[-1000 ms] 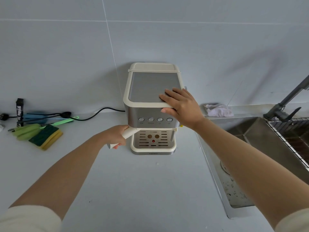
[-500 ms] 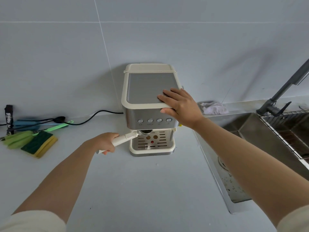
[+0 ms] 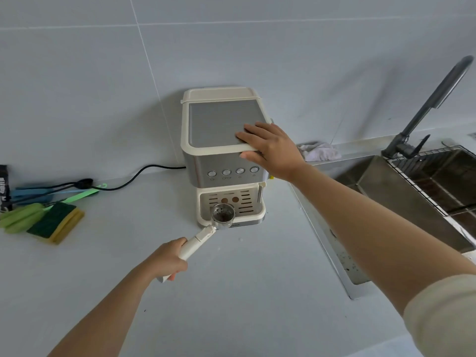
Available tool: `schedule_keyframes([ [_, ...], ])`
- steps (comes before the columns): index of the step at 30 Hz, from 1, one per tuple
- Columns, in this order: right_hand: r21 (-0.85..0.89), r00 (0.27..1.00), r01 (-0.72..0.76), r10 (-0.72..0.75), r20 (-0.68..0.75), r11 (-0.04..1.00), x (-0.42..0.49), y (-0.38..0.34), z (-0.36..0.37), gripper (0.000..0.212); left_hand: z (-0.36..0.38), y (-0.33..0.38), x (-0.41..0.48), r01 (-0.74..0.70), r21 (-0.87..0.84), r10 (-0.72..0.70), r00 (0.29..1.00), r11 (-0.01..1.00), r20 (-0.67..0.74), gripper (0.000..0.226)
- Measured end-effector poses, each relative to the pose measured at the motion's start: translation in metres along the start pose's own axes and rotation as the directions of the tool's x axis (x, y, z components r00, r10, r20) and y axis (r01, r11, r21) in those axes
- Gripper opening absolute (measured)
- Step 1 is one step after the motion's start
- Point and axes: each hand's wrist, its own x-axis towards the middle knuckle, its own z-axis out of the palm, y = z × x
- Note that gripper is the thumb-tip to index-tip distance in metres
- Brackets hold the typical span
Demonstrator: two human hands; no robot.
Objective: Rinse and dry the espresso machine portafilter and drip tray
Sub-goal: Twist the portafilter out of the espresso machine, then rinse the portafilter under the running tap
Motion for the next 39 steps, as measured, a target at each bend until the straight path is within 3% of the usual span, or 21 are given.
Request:
schedule_keyframes([
  [8, -0.004, 0.977, -0.124, 0.123, 0.175, 0.992, -0.003, -0.011, -0.007, 0.055, 0.049, 0.035, -0.013, -0.044, -0.08, 0.047, 0.998, 0.996, 0.034, 0.024],
  [17, 0.152, 0.869, -0.434, 0.368, 0.331, 0.888, -0.048, 0.002, -0.045, 0.052, 0.077, 0.107, -0.004, -0.106, -0.022, 0.108, 0.991, 0.994, 0.078, 0.024],
  [23, 0.167, 0.753, -0.613, 0.507, 0.42, 0.772, -0.118, 0.084, -0.071, 0.062, 0.109, 0.191, 0.023, -0.116, 0.003, 0.115, 0.991, 0.993, 0.068, 0.025],
  [30, 0.108, 0.658, -0.664, 0.51, 0.554, 0.74, -0.212, 0.202, -0.082, 0.074, 0.173, 0.31, 0.073, -0.122, -0.064, 0.122, 0.993, 0.99, -0.01, 0.024],
  [36, 0.135, 0.506, -0.83, 0.629, 0.59, 0.541, -0.267, 0.32, -0.114, 0.076, 0.224, 0.405, 0.101, -0.089, -0.158, 0.085, 0.996, 0.983, -0.03, 0.034],
  [39, 0.199, 0.416, -0.907, 0.709, 0.569, 0.372, -0.272, 0.365, -0.115, 0.077, 0.229, 0.436, 0.111, -0.067, -0.16, 0.063, 0.998, 0.985, -0.029, 0.032],
])
